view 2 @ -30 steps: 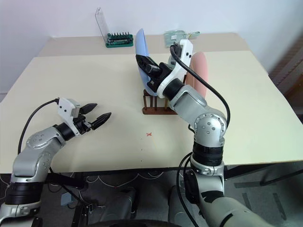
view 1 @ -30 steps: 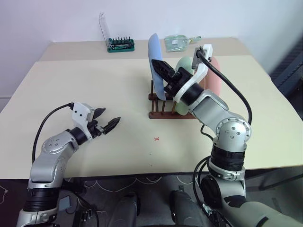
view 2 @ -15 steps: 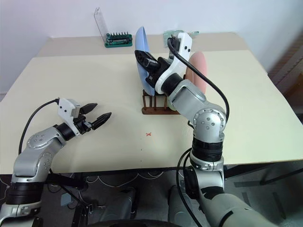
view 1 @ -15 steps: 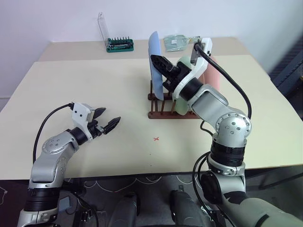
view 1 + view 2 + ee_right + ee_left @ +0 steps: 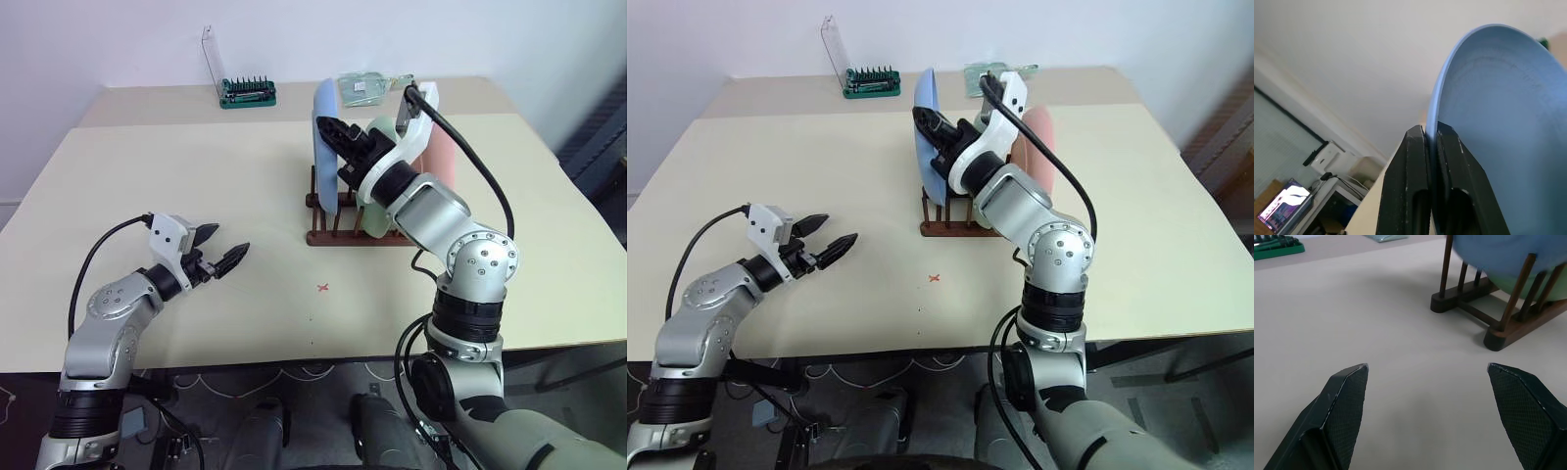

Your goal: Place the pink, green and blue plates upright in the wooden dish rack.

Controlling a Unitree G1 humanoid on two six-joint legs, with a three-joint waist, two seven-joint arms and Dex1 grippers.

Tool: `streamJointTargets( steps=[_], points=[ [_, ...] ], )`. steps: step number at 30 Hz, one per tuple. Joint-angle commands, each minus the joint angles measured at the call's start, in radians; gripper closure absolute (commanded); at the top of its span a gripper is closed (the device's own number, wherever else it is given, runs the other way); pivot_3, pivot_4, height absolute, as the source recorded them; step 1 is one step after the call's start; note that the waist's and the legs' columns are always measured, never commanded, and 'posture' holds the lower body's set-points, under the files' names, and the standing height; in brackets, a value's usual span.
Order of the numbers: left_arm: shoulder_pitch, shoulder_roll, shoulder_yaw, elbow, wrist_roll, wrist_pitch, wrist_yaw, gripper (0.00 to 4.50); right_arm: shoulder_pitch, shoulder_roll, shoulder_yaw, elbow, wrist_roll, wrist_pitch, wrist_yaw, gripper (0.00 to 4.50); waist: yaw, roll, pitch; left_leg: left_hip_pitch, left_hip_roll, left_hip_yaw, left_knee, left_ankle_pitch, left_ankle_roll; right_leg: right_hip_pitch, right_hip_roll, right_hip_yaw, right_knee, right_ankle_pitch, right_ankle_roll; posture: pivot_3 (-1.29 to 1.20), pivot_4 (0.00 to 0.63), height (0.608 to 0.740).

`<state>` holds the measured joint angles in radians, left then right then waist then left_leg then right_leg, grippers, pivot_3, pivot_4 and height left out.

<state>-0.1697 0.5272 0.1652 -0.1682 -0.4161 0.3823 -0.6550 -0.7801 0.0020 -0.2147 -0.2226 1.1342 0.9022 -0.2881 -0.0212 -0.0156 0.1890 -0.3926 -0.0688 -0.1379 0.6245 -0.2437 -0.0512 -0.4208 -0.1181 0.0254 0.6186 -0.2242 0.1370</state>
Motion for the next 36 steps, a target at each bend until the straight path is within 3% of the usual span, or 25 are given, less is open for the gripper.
streamJointTargets(
  steps=[1,4,7,13,22,30,36],
  points=[
    [-0.004,0.003,-0.005,-0.018,0.007,-0.023,-0.008,0.52,-0.001,0.004,-0.013,0.005,0.030,0.012,-0.039,4.50,0.000,0.000,0.000,0.000,0.000,0.000,0.000,0.000,0.000,0.000,0.000,0.000,0.000,0.000,0.000,0.00,0.150,0.740],
    [-0.002,0.004,-0.007,-0.018,0.010,-0.025,-0.009,0.52,0.002,0.004,-0.012,0.013,0.043,0.018,-0.057,4.50,0.000,0.000,0.000,0.000,0.000,0.000,0.000,0.000,0.000,0.000,0.000,0.000,0.000,0.000,0.000,0.00,0.150,0.740],
    [-0.001,0.003,-0.008,-0.019,0.012,-0.025,-0.008,0.46,-0.001,-0.003,-0.008,0.010,0.047,0.017,-0.054,3.55,0.000,0.000,0.000,0.000,0.000,0.000,-0.001,0.000,0.000,0.000,0.000,0.000,0.000,0.000,0.000,0.00,0.150,0.740],
    [0.001,-0.001,-0.012,-0.021,0.016,-0.025,-0.007,0.46,-0.015,-0.050,0.031,-0.011,0.015,0.029,0.002,0.64,0.000,0.000,0.000,0.000,0.000,0.000,-0.001,0.000,0.000,0.000,0.000,0.000,0.000,0.000,0.000,0.00,0.150,0.740],
    [0.009,-0.001,-0.016,-0.026,0.017,-0.026,-0.008,0.46,-0.083,-0.181,0.080,-0.030,-0.054,0.051,0.127,0.64,0.000,0.000,0.000,0.000,0.000,0.000,-0.001,0.000,0.000,0.000,0.000,0.000,-0.001,0.000,0.000,0.00,0.150,0.740],
    [0.010,-0.004,-0.018,-0.025,0.017,-0.031,-0.006,0.46,-0.159,-0.376,0.077,-0.105,-0.121,0.019,0.354,0.64,0.002,0.001,0.001,-0.001,0.000,0.000,-0.002,0.000,0.000,0.000,0.000,0.000,-0.002,0.000,0.000,0.00,0.150,0.740],
    [0.011,0.016,-0.008,0.002,0.019,-0.046,-0.026,0.46,0.035,-0.767,-0.121,-0.165,-0.191,-0.118,0.780,0.64,0.018,-0.001,0.001,-0.003,0.000,0.000,0.000,-0.001,0.003,0.003,-0.001,-0.002,-0.008,-0.001,0.001,0.00,0.150,0.740]
  ],
)
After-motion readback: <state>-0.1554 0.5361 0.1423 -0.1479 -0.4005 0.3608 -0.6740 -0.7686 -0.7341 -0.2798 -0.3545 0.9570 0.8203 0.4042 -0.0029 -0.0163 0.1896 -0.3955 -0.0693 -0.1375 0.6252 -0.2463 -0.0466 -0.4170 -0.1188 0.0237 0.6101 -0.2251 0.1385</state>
